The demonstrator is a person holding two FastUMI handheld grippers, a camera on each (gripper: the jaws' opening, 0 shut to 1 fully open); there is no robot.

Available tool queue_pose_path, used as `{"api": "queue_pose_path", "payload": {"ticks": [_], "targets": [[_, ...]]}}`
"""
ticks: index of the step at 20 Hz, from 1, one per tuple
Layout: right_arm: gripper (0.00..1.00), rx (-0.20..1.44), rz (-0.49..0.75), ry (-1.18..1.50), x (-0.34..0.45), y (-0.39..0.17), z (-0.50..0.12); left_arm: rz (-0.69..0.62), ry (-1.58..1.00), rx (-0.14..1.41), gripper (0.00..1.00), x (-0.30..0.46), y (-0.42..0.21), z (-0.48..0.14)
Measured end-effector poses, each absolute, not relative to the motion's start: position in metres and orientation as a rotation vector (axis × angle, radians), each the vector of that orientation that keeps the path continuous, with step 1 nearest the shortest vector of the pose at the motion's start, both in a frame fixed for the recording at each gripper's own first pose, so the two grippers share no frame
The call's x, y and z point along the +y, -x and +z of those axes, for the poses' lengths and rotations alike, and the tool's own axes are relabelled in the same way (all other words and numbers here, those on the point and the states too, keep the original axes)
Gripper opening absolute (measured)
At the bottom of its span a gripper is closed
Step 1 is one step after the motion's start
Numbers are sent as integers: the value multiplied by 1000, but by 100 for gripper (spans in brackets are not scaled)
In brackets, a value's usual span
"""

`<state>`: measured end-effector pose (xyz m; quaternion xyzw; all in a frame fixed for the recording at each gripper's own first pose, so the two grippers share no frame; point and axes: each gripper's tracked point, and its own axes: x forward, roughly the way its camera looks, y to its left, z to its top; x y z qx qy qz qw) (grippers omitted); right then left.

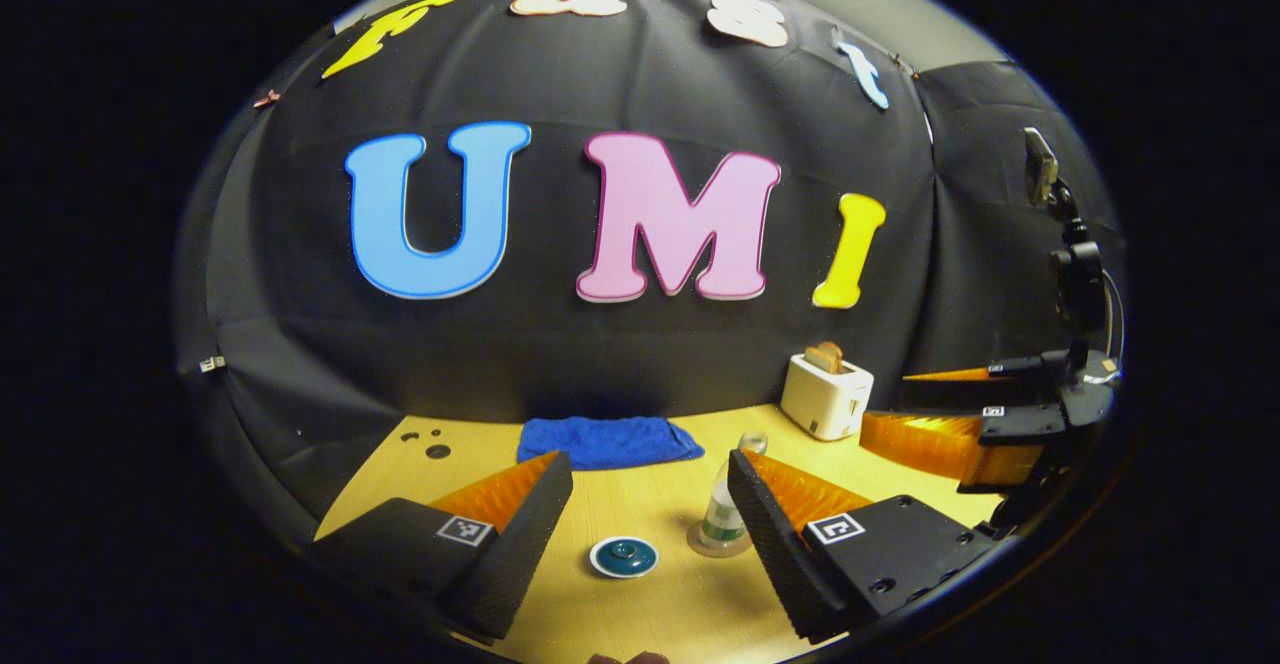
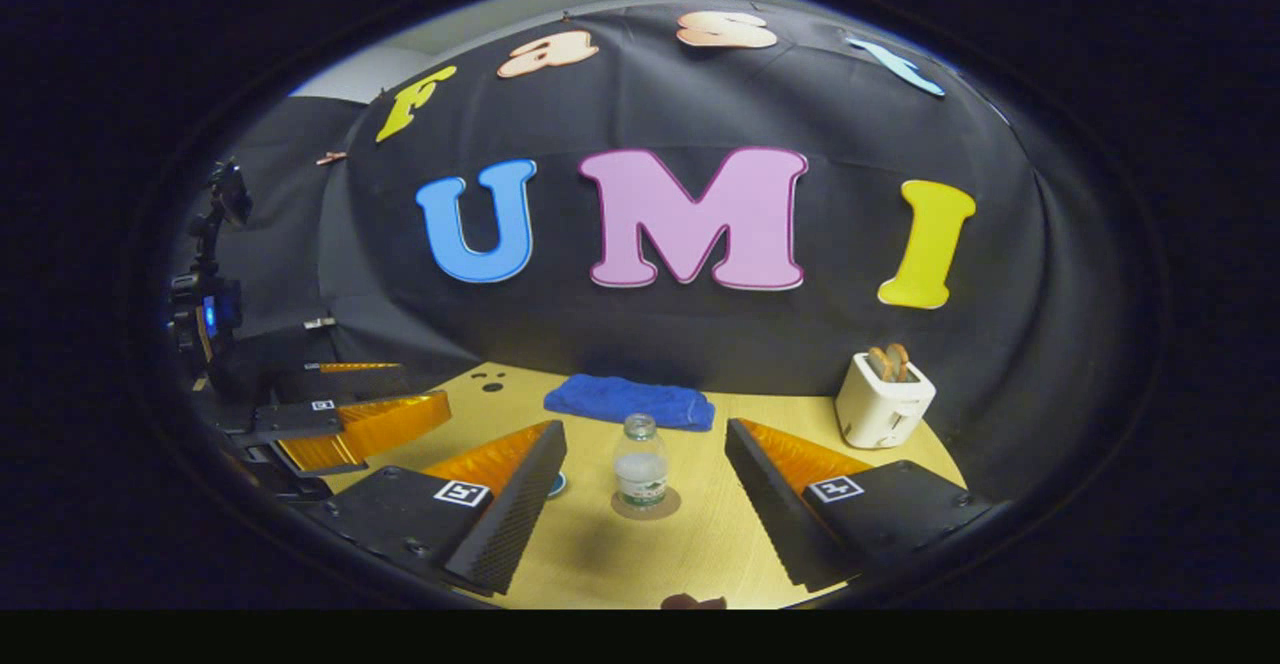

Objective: Open the teacup lid with one hand, grasp the water bottle and pour water into the teacup with the other hand; after pouring, place the water bottle on the coaster and then close the teacup lid.

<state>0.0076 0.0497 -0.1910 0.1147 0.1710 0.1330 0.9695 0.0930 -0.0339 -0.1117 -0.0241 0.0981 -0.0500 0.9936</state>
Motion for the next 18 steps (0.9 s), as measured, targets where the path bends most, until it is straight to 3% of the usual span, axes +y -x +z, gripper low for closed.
{"api": "queue_pose_path", "payload": {"ticks": [8, 18], "targets": [[99, 258, 228, -240, 42, 17, -133, -149, 7, 84, 98, -40, -60, -40], [99, 205, 220, -225, 39, 35, -104, -198, 34, 40, 98, -51, -34, -10]]}}
